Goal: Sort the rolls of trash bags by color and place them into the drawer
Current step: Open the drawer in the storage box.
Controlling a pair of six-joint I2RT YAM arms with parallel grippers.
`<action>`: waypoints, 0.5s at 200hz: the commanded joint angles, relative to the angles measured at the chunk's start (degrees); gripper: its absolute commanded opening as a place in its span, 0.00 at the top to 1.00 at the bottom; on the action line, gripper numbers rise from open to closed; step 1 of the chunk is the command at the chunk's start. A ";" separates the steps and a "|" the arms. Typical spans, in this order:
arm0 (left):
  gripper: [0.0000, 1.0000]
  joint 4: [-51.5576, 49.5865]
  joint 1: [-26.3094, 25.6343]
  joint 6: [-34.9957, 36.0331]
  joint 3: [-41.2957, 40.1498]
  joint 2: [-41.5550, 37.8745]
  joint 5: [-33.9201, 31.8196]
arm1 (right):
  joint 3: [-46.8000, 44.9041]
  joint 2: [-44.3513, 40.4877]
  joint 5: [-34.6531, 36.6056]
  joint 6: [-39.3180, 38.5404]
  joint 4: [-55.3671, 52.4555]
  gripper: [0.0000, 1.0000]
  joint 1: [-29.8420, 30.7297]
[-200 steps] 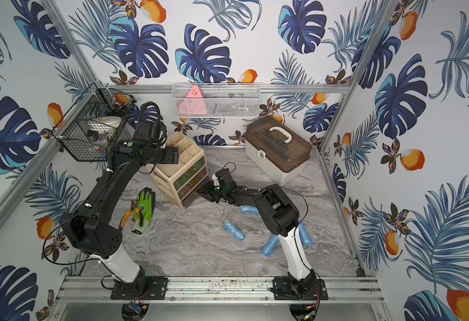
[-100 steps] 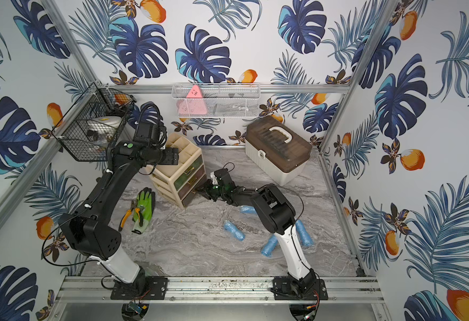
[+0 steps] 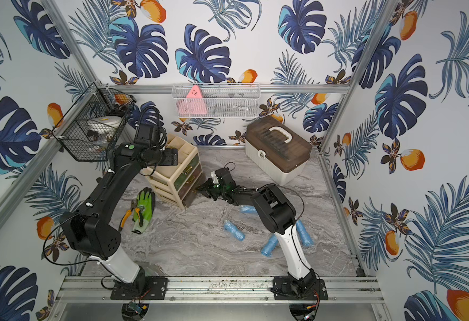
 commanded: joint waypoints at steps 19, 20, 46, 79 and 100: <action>0.13 -5.86 0.66 0.13 0.74 1.18 -1.64 | -0.41 -1.50 -1.73 -2.80 -5.33 0.95 -1.45; 0.13 -5.87 0.66 0.12 0.79 1.19 -1.64 | -0.41 -1.50 -1.82 -2.86 -5.45 0.95 -1.45; 0.13 -6.40 0.66 0.02 2.29 2.08 -1.98 | -1.13 -2.59 -3.12 -4.62 -8.08 0.96 -2.55; 0.13 -6.84 0.66 0.16 3.24 2.70 -1.91 | -4.54 -5.39 -4.73 -5.85 -8.63 0.96 -4.49; 0.13 -6.76 0.66 0.19 3.30 2.69 -1.85 | -6.31 -7.37 -5.50 -7.46 -10.14 0.96 -6.35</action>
